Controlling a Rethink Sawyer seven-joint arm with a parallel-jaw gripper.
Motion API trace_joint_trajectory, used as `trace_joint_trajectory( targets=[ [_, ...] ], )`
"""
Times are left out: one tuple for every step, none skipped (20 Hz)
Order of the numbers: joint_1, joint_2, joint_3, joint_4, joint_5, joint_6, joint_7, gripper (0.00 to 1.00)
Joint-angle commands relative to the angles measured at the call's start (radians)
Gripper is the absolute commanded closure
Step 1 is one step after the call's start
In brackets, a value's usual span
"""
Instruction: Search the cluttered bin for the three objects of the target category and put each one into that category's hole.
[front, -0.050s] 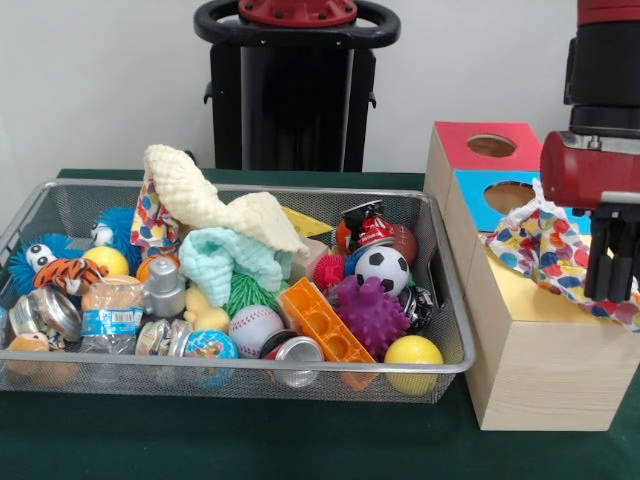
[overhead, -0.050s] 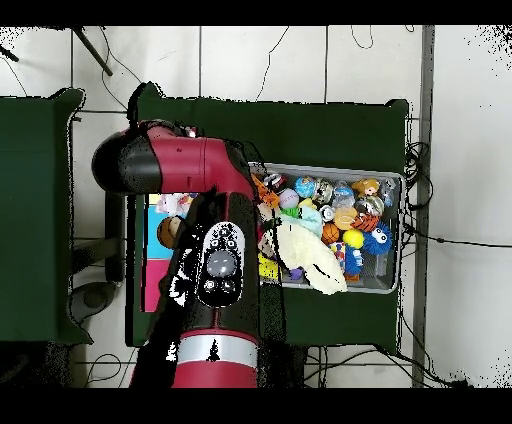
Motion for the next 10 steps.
trace_joint_trajectory(
  targets=[
    [0.016,0.045,0.004,0.047,-0.023,0.028,0.153,1.0],
    [0.02,0.047,0.0,0.049,-0.024,0.034,0.154,1.0],
    [0.024,0.049,-0.005,0.05,-0.025,0.04,0.155,1.0],
    [0.024,0.05,-0.003,0.061,-0.024,0.042,0.154,1.0],
    [0.025,0.051,-0.002,0.072,-0.023,0.043,0.153,1.0],
    [0.028,0.053,-0.002,0.082,-0.025,0.048,0.148,1.0],
    [0.029,0.051,0.0,0.095,-0.023,0.05,0.148,1.0],
    [0.03,0.047,0.003,0.108,-0.023,0.055,0.142,1.0],
    [0.034,0.042,0.0,0.116,-0.024,0.06,0.141,1.0],
    [0.038,0.037,-0.003,0.124,-0.025,0.065,0.14,1.0]
  ],
)
